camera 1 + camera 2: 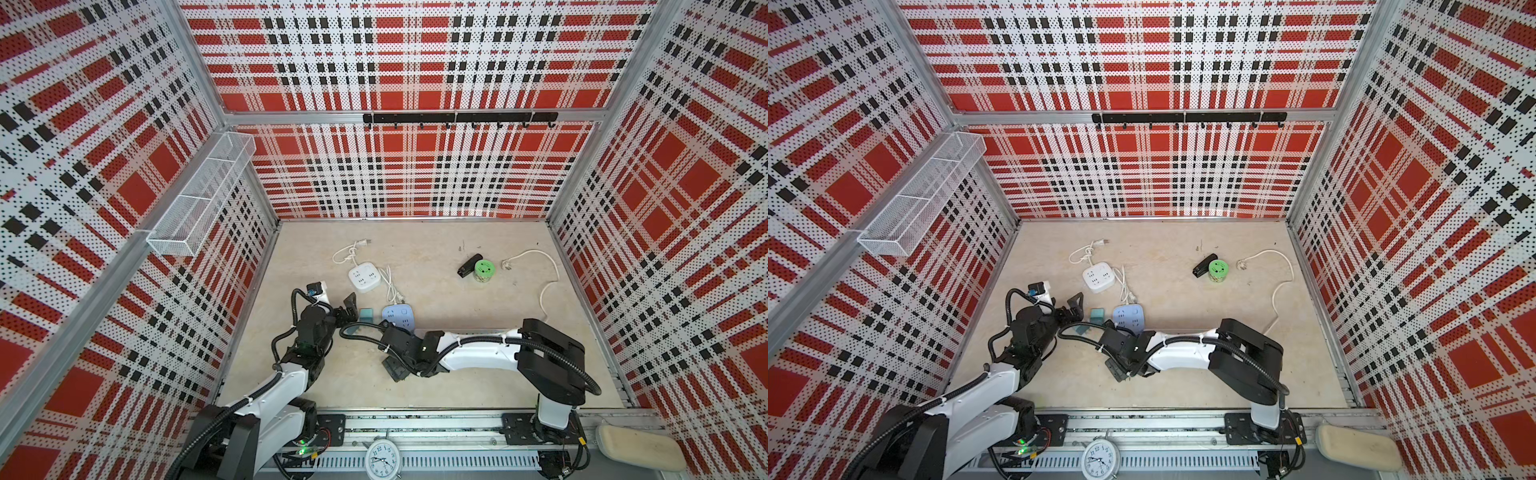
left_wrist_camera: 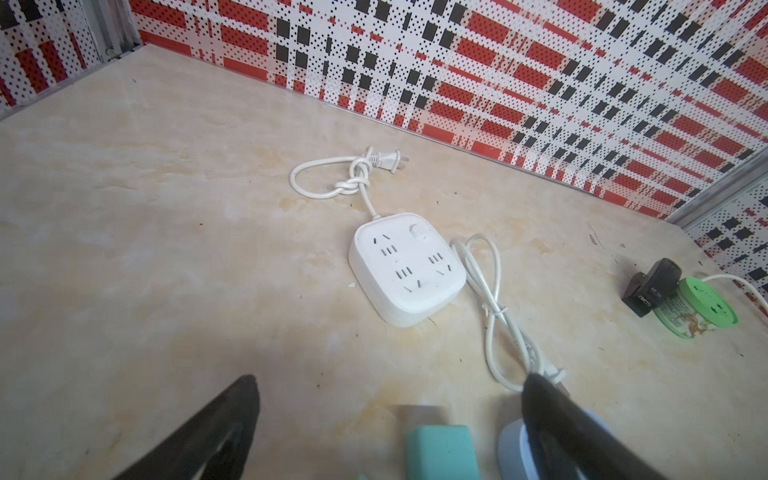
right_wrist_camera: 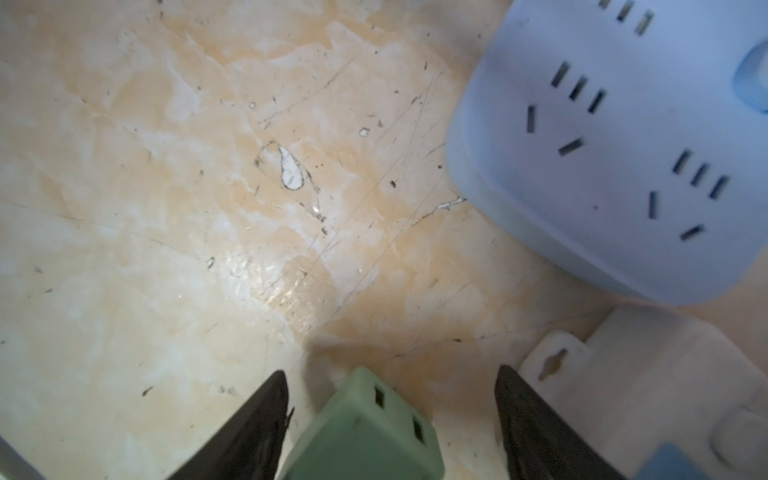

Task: Insert the plug
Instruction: 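Lift the light-green adapter off the table with the right gripper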

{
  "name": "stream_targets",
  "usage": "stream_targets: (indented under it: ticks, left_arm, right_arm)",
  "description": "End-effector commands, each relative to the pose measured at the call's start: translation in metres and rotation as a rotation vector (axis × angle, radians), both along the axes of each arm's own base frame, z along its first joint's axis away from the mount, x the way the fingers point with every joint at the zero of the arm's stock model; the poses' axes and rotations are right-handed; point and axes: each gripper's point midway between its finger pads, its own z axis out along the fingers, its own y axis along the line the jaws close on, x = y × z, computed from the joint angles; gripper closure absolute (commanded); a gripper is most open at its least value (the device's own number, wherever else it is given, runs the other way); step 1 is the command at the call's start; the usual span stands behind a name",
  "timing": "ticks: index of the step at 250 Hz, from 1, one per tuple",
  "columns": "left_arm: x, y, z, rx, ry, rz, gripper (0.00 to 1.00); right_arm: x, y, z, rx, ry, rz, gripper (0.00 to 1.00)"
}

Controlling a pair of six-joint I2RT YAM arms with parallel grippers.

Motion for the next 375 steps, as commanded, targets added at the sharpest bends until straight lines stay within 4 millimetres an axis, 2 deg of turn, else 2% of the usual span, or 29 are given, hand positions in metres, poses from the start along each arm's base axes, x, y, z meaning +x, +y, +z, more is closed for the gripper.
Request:
stream_targets:
  ticks: [1,90,119,184,225,252,272,326,347,375]
  left_arm:
    - [-0.001,0.004,0.003,-0.023,-0.021,0.016,0.01]
    - [-0.001,0.003,0.003,-0.024,-0.023,0.014,0.01]
    - [-0.001,0.003,0.003,-0.025,-0.020,0.014,0.01]
    - [-0.002,0.005,0.002,-0.028,-0.020,0.020,0.01]
    - [-0.001,0.009,0.002,-0.035,-0.011,0.042,0.01]
    - [-0.001,0.008,0.001,-0.045,-0.003,0.031,0.01]
    - [0.000,0.016,-0.003,-0.061,0.018,0.069,0.01]
    - [-0.005,0.026,-0.005,-0.130,0.025,0.071,0.01]
    - [-0.006,0.021,-0.004,-0.129,0.024,0.039,0.01]
    - [-0.005,0.015,-0.004,-0.126,0.027,0.009,0.00]
  right_arm:
    - [-0.005,-0.031,-0.012,-0.083,0.020,-0.070,0.19]
    - [-0.017,-0.035,-0.028,-0.106,0.051,-0.091,0.23]
    - [-0.020,-0.039,-0.033,-0.117,0.054,-0.100,0.27]
    - [-0.022,-0.040,-0.035,-0.127,0.048,-0.096,0.49]
    - [-0.021,-0.037,-0.031,-0.095,0.027,-0.066,0.59]
    - [-0.015,-0.032,-0.013,-0.042,-0.031,-0.039,0.63]
    - [-0.006,-0.032,0.005,-0.013,-0.107,-0.033,0.66]
    - [0.019,-0.021,0.069,0.126,-0.346,0.013,0.77]
    - [0.028,-0.020,0.096,0.177,-0.445,0.026,0.82]
    - [0.037,-0.019,0.132,0.237,-0.582,0.063,0.83]
